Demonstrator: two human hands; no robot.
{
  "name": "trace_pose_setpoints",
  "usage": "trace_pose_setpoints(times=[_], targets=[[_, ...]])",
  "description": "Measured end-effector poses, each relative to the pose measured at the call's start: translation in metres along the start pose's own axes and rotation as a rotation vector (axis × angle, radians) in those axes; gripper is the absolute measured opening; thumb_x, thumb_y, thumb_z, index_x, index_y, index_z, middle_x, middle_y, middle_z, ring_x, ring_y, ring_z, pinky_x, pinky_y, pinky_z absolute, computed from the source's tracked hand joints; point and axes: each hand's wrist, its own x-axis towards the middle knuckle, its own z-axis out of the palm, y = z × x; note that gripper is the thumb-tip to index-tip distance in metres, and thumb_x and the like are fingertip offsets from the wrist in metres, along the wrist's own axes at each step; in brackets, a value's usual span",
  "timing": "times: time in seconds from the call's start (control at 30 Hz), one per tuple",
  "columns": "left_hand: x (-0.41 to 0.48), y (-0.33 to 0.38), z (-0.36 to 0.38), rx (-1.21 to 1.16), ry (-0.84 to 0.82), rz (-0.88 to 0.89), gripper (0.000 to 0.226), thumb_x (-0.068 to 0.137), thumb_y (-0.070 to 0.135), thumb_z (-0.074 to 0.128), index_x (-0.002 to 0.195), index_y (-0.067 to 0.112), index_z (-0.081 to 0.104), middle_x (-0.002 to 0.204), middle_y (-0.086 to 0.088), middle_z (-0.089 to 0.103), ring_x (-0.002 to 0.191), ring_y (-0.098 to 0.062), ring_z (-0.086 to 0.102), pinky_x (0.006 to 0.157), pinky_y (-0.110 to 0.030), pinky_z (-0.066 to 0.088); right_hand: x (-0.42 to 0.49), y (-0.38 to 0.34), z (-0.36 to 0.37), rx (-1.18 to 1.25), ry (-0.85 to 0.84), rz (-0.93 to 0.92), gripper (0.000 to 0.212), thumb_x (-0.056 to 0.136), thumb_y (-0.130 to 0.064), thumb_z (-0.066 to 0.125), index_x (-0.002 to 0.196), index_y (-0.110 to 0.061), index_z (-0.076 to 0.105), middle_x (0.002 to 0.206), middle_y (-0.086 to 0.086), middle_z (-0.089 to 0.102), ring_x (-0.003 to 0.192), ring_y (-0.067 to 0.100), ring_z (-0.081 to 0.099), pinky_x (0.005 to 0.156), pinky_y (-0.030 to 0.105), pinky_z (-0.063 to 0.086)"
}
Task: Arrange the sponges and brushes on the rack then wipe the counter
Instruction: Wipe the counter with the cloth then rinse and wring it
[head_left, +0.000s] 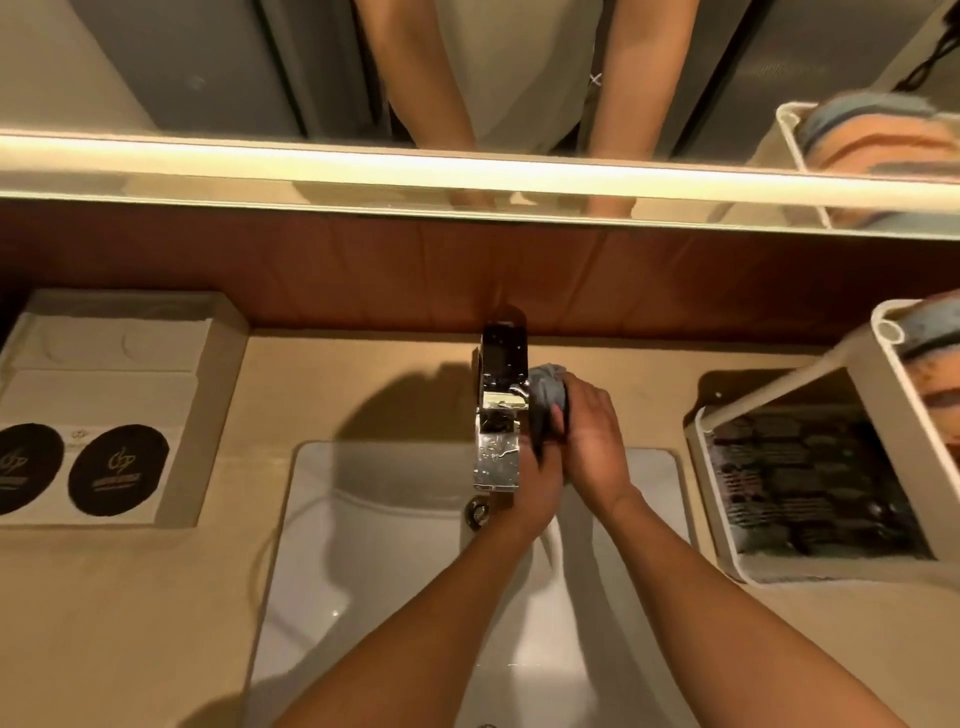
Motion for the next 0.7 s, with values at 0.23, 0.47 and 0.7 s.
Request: trace_pose_setpoints(times=[0.23,0.47,0.7], targets=[[0.027,0.017,0.038,0.035,0.155,0.017,0.063,0.096,0.064,0.025,0.154,0.04,0.032,0.154,0.005,0.042,0.13,-0.016,0.048,0.113,-0.038,0.038,0.034,0.015,0.003,-0.121,0.057,-0.025,0.051,0.095,-0.046,0.033,0.111,-0.008,0.063,0.102,0.013,0.064,0.092,0.031,0.06,0.082,0.039,0.05],[0.078,0.037,0.061,0.175,0.204,0.064,0.094,0.081,0.064,0.011,0.151,0.009,0.042,0.157,-0.011,0.042,0.147,-0.026,0.033,0.123,-0.039,0.016,0.067,0.027,0.009,-0.019,0.297,0.217,0.043,0.088,-0.038,0.048,0.105,-0.004,0.066,0.098,0.018,0.068,0.089,0.04,0.063,0.078,0.045,0.052],[0.095,0.04,0.079,0.113,0.129,0.159,0.056,0.095,0.054,0.031,0.138,0.028,0.055,0.144,0.0,0.055,0.137,-0.024,0.043,0.118,-0.048,0.027,0.075,0.044,0.004,-0.103,0.365,0.306,0.029,0.089,-0.021,0.06,0.105,0.002,0.064,0.097,0.021,0.067,0.086,0.04,0.066,0.074,0.044,0.054]])
